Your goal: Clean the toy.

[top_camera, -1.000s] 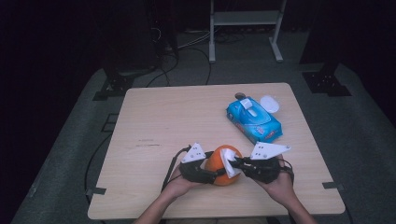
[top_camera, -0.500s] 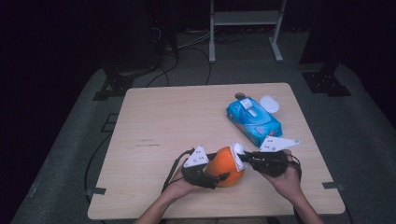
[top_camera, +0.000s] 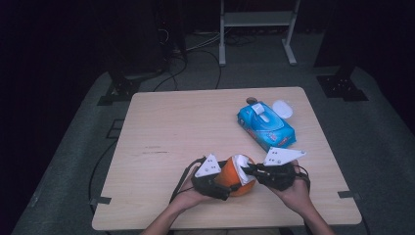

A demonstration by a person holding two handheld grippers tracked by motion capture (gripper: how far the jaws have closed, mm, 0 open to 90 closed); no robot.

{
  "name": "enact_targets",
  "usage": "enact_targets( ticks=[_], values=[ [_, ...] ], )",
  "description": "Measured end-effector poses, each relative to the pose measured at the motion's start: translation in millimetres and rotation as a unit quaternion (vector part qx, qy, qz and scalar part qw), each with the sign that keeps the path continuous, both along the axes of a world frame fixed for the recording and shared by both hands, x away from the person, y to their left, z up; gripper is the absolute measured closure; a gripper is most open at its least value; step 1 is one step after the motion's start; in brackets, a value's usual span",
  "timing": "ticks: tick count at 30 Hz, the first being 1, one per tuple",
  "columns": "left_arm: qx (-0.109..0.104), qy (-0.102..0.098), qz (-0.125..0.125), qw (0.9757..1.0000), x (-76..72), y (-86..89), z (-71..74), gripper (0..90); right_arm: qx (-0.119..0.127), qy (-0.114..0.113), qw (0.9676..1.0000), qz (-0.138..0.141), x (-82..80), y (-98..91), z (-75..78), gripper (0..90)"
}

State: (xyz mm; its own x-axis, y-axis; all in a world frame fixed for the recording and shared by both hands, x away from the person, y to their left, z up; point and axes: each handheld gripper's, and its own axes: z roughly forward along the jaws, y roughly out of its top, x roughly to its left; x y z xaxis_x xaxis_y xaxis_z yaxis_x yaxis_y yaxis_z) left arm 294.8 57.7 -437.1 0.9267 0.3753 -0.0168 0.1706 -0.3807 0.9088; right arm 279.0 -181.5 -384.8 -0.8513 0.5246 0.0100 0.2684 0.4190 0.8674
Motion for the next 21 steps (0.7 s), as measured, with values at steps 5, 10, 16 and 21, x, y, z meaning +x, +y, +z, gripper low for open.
enact_targets(
  ticks=[5, 10, 16, 21],
  values=[
    [0.008, -0.012, 0.006, 0.9999, -0.7, 0.8, 1.2, 24.7, 0.0, 0.0, 1.0, -0.002, -1.4, -1.2, 0.4, 85.1],
    [0.02, -0.031, 0.002, 0.9993, -7.2, -6.9, 1.1, 28.5, -0.015, -0.016, 0.9995, 0.021, -8.9, 11.9, 6.1, 85.1],
    [0.018, -0.038, -0.013, 0.999, -9.4, -6.9, -0.8, 28.8, -0.01, -0.014, 0.9998, -0.005, -1.2, -2.9, 6.7, 85.1],
    [0.009, -0.027, -0.008, 0.9996, -7.3, -6.6, -1.6, 22.3, -0.017, -0.009, 0.9994, -0.028, 2.2, -17.1, 3.8, 85.1]
  ],
)
